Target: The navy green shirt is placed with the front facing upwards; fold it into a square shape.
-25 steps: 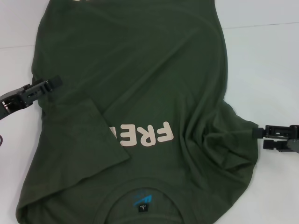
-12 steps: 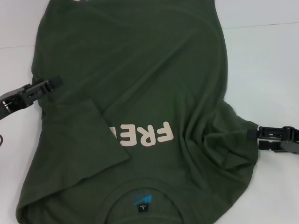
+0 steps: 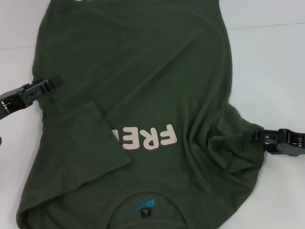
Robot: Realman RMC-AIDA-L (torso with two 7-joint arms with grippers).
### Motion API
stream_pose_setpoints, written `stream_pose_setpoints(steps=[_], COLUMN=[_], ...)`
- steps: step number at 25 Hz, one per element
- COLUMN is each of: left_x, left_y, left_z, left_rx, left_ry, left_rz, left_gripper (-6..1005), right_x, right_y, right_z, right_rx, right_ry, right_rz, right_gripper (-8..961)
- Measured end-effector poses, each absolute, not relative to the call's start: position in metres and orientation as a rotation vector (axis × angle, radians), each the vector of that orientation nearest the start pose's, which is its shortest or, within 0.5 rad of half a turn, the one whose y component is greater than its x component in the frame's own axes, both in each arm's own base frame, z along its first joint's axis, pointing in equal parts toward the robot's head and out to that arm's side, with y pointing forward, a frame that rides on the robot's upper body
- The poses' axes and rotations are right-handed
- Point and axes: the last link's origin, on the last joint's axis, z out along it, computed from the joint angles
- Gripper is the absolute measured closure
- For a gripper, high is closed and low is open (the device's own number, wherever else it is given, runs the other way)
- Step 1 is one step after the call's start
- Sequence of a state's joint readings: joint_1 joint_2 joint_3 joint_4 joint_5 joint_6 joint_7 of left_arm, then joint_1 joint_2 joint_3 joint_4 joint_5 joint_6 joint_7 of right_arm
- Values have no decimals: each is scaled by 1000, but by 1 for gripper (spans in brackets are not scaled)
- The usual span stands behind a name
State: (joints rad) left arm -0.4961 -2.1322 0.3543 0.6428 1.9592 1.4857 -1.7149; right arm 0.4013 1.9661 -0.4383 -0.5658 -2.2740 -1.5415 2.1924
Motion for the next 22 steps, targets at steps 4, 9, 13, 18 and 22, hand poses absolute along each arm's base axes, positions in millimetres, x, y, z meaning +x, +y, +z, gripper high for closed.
stream_pose_setpoints(steps=[4, 9, 13, 18, 22], left_x=[-291, -291, -292, -292, -293], left_y=[335, 336, 337, 337, 337], left_z=[25, 25, 25, 25, 26], left_rx=[-2188, -2178, -2174, -2173, -2164], left_ry=[-1229, -1230, -1233, -1234, -1236], left_rz=[-1054, -1051, -1049, -1049, -1047], left_gripper=[109, 110, 110, 110, 110], right_x=[363, 363, 363, 365, 365], right_y=[279, 279, 280, 280, 280], right_z=[40, 39, 38, 40, 39], right_rx=[-2055, -2061, -2066, -2057, -2060], right_ry=[1984, 1982, 1980, 1978, 1978], right_rz=[627, 613, 602, 598, 589], right_gripper=[7, 7, 8, 51, 184])
